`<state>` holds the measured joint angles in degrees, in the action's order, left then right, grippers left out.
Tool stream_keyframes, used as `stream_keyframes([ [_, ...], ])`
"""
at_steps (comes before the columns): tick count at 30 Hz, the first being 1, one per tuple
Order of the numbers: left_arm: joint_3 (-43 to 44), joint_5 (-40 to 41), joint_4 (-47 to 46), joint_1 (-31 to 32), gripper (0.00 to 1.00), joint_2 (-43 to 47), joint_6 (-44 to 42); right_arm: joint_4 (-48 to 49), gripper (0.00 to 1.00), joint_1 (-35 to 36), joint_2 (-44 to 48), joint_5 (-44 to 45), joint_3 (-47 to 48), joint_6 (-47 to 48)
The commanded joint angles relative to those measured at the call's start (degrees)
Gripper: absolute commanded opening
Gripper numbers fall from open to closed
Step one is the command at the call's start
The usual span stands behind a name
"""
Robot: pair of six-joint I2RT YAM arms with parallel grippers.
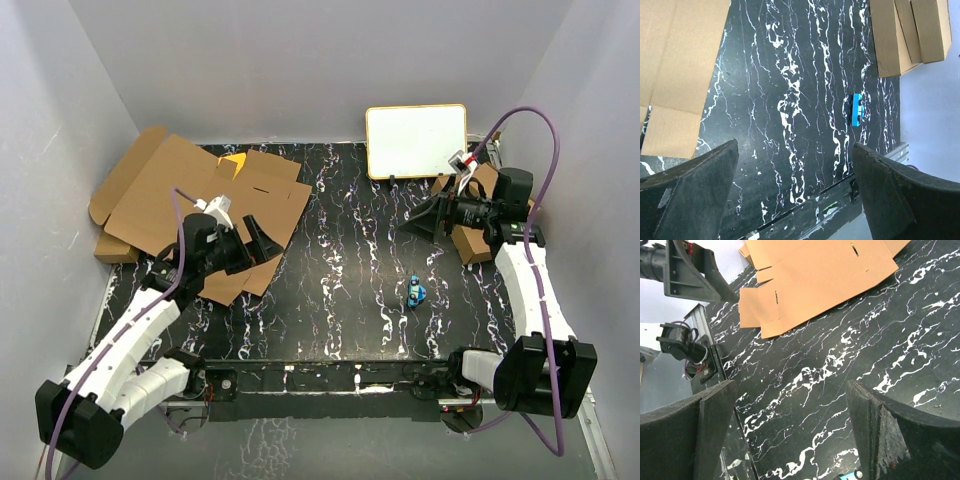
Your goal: Fold the paper box
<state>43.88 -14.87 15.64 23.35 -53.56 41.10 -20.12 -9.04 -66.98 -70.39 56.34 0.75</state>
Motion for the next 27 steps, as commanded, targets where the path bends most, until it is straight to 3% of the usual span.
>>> stream_keyframes([
  [1,-1.4,4.6,-1.1,-0.1,0.94,3.7,1.2,1.2,0.99,0.1,1.8,-0.3,-1.8,4.9],
  [6,-2.0,9.5,3.4,-0.5,0.95,4.7,-1.6,-1.0,0.99,0.2,1.4,0.4,-1.8,7.1],
  [9,-0.3,10.5,7.4,-3.9,0.96,4.4,-4.8,-2.4,0.99,0.1,0.5,0.1,-1.9,8.4],
  [14,-0.6,-5.3,7.6,-22.6,0.96,2.4,-7.4,-2.1,0.99,0.1,-0.3,-1.0,-2.5,8.6],
  [16,-0.8,-8.0,7.5,-28.4,0.96,1.0,-8.1,-1.9,0.99,0.2,-0.5,-1.1,-2.6,8.5],
  [20,-1.4,-5.9,7.8,-30.8,0.95,-0.8,-8.9,-1.0,0.99,0.4,-1.3,-1.2,-3.2,8.3],
  [27,-1.8,4.9,14.7,-33.8,0.95,2.2,-10.3,-0.2,0.99,0.7,-2.5,-2.6,-3.8,8.3],
])
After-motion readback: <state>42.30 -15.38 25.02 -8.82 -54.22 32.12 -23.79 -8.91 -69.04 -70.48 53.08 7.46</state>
